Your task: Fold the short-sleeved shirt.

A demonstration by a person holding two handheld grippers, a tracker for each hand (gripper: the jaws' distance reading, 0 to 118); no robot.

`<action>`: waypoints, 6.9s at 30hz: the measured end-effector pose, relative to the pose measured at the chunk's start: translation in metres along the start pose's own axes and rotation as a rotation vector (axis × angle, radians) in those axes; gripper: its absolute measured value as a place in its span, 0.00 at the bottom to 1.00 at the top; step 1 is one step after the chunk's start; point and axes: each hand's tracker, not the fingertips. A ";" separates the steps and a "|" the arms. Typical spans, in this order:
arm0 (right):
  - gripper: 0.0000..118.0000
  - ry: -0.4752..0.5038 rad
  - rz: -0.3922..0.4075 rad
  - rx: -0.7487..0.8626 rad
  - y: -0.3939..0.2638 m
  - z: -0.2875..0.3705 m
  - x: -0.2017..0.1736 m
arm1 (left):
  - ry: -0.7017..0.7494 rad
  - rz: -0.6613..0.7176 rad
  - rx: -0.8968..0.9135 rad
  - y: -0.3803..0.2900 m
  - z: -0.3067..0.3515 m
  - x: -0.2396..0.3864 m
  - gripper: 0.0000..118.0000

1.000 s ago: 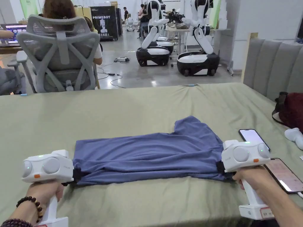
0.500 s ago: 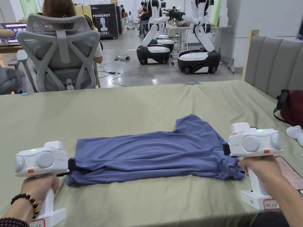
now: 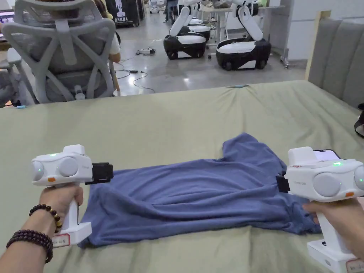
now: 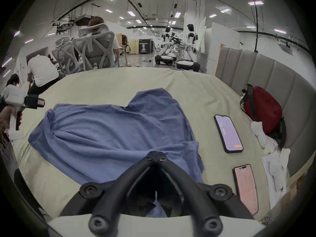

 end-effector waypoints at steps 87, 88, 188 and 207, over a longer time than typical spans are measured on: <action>0.65 -0.042 0.042 -0.063 -0.040 0.033 -0.015 | -0.034 -0.098 -0.029 -0.108 0.115 0.005 0.68; 0.36 -0.033 0.043 -0.040 -0.037 0.036 -0.017 | -0.044 -0.102 -0.011 -0.106 0.118 0.003 0.35; 0.00 0.125 0.013 -0.009 -0.043 0.058 -0.051 | -0.662 0.162 -0.179 -0.123 0.038 0.114 0.00; 0.00 0.009 0.056 0.104 -0.035 0.063 -0.091 | -0.504 0.269 -0.030 -0.105 0.072 0.001 0.00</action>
